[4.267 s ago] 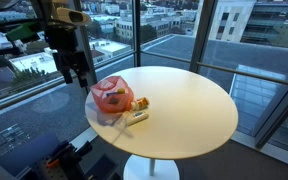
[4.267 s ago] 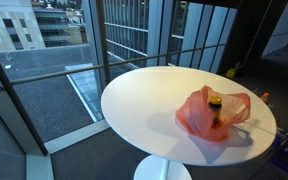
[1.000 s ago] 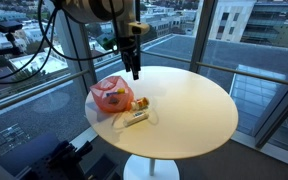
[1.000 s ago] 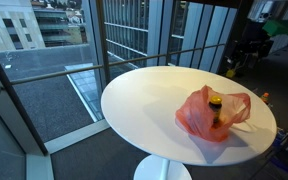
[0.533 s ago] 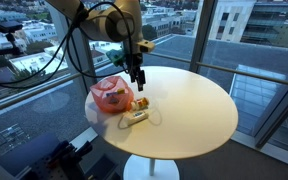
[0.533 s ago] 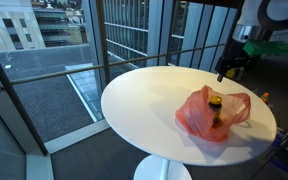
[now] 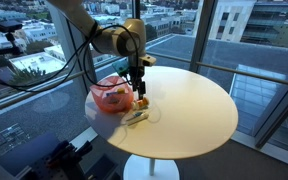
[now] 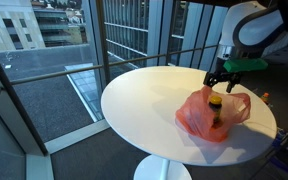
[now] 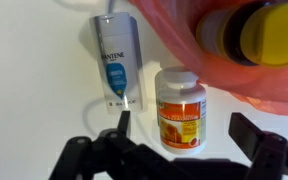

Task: Put the white bottle into the carrier bag

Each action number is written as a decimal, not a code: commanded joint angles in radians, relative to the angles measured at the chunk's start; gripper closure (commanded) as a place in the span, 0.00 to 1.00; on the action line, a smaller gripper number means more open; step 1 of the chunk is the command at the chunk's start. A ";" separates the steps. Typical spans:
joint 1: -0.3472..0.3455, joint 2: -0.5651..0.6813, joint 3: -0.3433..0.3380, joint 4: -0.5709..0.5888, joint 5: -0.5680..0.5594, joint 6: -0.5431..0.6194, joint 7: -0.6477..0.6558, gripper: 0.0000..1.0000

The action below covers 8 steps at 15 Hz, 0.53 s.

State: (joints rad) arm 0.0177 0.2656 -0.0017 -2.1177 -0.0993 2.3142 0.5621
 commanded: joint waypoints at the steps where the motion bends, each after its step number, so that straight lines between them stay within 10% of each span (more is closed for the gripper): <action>1: 0.038 0.086 -0.037 0.076 0.000 -0.006 0.050 0.00; 8: 0.078 0.185 -0.079 0.148 -0.001 -0.014 0.099 0.00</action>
State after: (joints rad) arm 0.0736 0.4080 -0.0563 -2.0219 -0.0993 2.3142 0.6275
